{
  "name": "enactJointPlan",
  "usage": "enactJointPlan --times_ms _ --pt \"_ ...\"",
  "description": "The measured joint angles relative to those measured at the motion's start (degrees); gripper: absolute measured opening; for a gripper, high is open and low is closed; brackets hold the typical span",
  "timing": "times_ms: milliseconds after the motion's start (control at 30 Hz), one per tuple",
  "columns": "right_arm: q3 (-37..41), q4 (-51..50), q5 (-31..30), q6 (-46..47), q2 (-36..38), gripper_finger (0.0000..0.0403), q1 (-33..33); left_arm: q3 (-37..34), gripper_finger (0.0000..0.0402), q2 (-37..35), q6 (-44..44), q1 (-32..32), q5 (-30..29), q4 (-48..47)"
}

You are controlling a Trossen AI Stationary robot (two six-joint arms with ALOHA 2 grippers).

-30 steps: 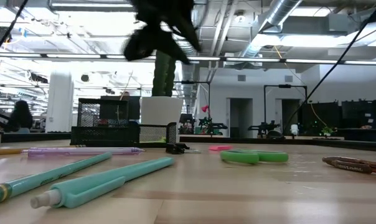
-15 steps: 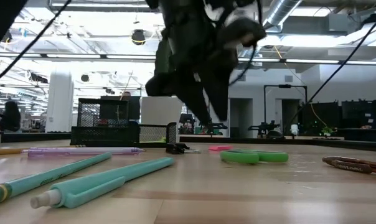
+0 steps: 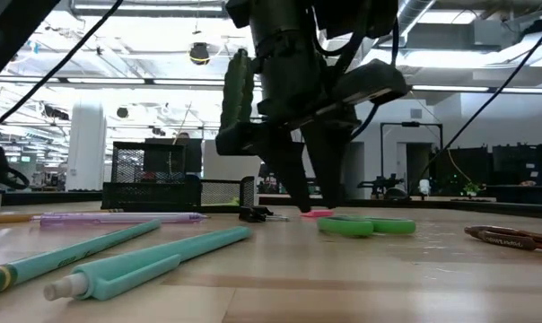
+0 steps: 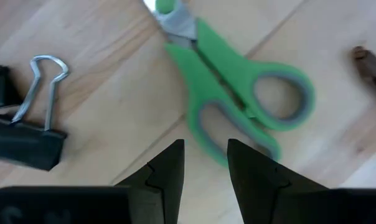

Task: Pick and place office supplies into organizer
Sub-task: Put the green scissors into the black mesh organizer

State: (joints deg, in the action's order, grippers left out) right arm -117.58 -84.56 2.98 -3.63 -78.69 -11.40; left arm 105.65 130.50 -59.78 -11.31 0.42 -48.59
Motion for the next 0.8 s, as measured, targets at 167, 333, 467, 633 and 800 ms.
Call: enactJointPlan --times_ms 167,333,467,633,800 --pt "0.0 -0.4 0.0 0.0 0.0 0.0064 0.0 0.0 0.0114 0.0 -0.7 0.0 -0.7 0.0" --pt "0.0 -0.5 0.0 0.0 0.0 0.0064 0.0 -2.2 0.0114 -0.1 -2.5 -0.2 -1.1 0.5" --pt "0.0 -0.5 0.0 0.0 0.0 0.0064 0.0 -3.5 0.0114 -0.4 -2.5 -0.2 -0.8 0.9" --pt "0.0 -0.5 0.0 0.1 0.0 0.0064 0.0 -3.6 0.0114 -0.4 -2.4 -0.1 -2.3 0.6" --pt "0.0 -0.5 0.0 0.1 0.0 0.0064 0.0 -3.2 0.0114 -0.3 -2.0 0.0 -1.1 1.4"
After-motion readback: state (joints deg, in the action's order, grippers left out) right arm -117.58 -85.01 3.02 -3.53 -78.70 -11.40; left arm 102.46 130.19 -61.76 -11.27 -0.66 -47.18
